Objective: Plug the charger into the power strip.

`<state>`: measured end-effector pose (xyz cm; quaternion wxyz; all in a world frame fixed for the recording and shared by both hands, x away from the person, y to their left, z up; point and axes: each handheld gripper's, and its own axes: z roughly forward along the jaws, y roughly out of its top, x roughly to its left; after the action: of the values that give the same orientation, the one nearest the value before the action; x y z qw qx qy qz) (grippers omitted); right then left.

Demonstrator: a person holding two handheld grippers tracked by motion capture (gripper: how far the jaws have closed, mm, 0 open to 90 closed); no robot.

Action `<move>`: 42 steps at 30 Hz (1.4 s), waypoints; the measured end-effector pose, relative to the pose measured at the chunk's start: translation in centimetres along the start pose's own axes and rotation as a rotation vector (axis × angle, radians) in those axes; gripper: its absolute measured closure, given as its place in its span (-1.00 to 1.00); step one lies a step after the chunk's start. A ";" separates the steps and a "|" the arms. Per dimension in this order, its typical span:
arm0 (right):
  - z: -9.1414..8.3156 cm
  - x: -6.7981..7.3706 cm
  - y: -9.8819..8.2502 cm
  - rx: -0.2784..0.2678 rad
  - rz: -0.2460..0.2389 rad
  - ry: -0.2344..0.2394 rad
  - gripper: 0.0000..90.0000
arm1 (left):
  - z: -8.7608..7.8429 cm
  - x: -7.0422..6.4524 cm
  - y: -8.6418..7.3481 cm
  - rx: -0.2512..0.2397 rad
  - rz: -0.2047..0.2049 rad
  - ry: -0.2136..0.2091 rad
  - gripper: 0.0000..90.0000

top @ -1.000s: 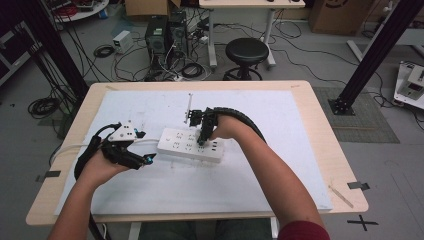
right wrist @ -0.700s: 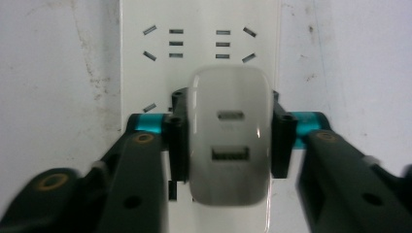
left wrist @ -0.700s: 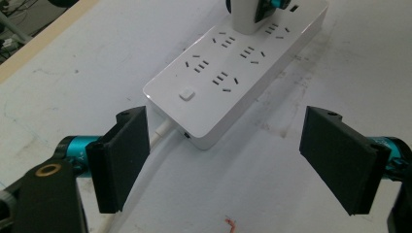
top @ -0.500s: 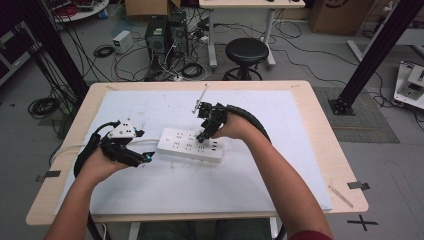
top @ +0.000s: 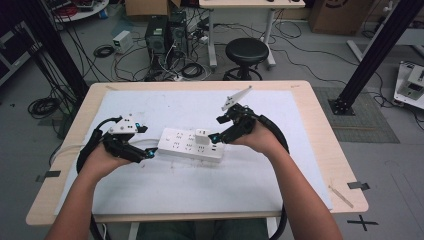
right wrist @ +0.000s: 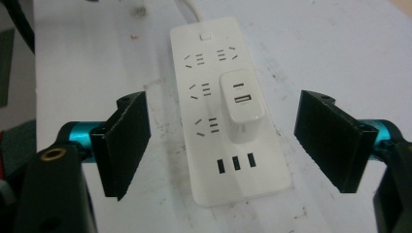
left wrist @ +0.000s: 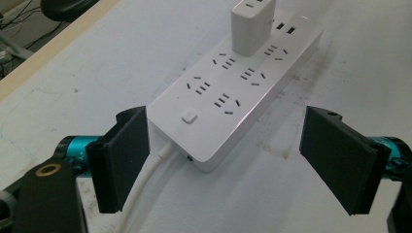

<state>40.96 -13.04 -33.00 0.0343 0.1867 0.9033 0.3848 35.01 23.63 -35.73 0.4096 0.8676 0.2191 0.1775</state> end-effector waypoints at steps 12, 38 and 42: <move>-3.7 1.3 -6.3 -0.169 0.090 -0.093 -0.55 | -0.4 -0.4 -1.0 -0.075 -0.013 -0.034 -0.59; -5.4 0.9 -8.6 -0.191 0.131 -0.140 -0.55 | -0.9 -0.1 -0.8 -0.104 -0.026 -0.028 -0.59; -5.4 0.9 -8.6 -0.192 0.128 -0.139 -0.55 | -0.8 0.0 -0.8 -0.099 -0.025 -0.030 -0.59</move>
<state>36.38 -21.84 -35.27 0.0901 0.2660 0.8439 0.4572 34.41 24.59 -35.93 0.4577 0.8459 0.2147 0.1698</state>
